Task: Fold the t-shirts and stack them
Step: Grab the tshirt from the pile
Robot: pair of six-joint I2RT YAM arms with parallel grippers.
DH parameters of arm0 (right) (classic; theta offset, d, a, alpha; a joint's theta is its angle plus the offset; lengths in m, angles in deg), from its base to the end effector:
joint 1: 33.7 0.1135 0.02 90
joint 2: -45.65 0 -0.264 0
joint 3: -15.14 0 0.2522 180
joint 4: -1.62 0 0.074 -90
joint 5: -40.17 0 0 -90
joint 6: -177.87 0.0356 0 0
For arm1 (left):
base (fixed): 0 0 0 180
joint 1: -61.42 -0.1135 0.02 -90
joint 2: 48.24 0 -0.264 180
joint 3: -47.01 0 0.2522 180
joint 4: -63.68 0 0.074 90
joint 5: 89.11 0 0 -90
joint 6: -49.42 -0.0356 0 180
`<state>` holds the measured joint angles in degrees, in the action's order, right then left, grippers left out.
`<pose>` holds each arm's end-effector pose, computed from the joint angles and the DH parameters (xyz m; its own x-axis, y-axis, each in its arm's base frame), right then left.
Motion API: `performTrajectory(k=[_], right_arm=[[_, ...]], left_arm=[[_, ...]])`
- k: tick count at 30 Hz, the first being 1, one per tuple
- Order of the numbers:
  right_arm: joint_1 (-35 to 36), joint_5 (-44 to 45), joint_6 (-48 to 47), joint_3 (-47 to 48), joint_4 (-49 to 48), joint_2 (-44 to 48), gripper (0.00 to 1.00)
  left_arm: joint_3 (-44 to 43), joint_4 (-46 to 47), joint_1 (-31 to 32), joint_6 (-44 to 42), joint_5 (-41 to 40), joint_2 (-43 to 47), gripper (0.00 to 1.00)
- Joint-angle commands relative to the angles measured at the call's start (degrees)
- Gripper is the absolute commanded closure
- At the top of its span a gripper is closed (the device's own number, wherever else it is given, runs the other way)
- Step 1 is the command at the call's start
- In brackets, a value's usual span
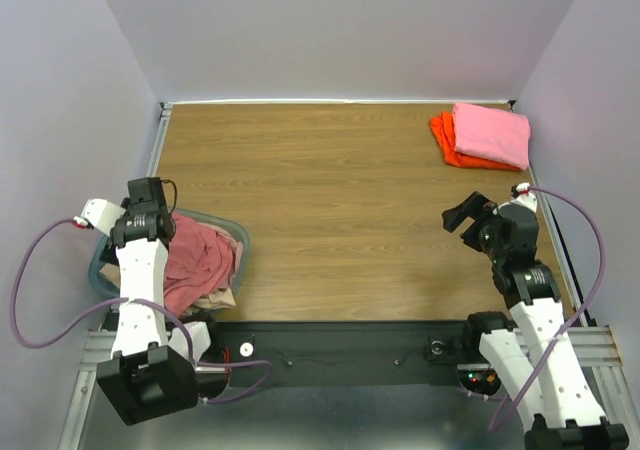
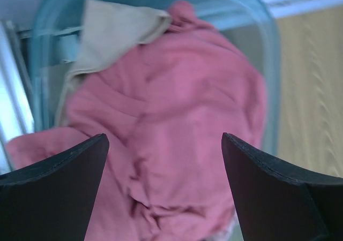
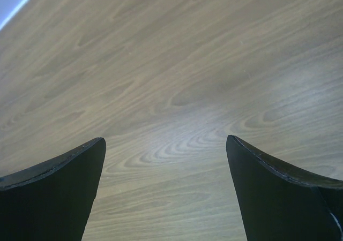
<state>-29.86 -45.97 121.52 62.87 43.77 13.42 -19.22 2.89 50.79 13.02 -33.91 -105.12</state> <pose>0.1374 0.0068 0.2726 -0.3763 0.5288 -0.7607 0.2423 0.8487 0.4701 0.1820 0.0548 0.2949 -0.0527 -0.6824 -0.7291 -0.9160 0.3239 -0.2369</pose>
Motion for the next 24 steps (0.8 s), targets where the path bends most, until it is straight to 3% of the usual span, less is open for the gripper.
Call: performTrajectory(k=[1,6,11,13,15,18,19,24], right_arm=[[0.1,0.0,-0.8,0.1,-1.0,-2.9,0.0],[0.1,-0.8,-1.1,0.0,-0.9,-4.9,0.0],[0.2,1.5,-0.8,-0.5,-0.9,-3.3,0.0],[0.2,1.9,-0.7,-0.4,-0.9,-3.1,0.0],[0.1,2.0,-0.8,-0.3,-0.9,-3.5,0.0],[0.1,2.2,-0.8,-0.5,-0.9,-3.9,0.0],[0.2,2.3,-0.8,-0.5,-0.8,-3.9,0.0],[0.1,3.3,-0.7,-0.6,-0.9,-2.9,0.0]], left_arm=[[3.1,3.4,-5.7,-4.7,4.8,-0.7,0.02],[4.6,5.9,-6.3,-2.0,8.0,-4.5,0.02],[7.5,8.1,-6.5,0.2,9.1,-8.0,0.13],[7.9,8.5,-6.5,0.4,9.1,-8.3,0.23],[8.3,9.5,-6.6,-0.3,9.5,-8.1,0.47],[8.2,9.8,-6.5,-1.0,9.9,-6.5,0.72],[8.1,9.8,-6.5,-1.0,10.1,-5.9,1.0],[7.1,9.8,-6.5,-2.9,10.4,1.4,1.0]])
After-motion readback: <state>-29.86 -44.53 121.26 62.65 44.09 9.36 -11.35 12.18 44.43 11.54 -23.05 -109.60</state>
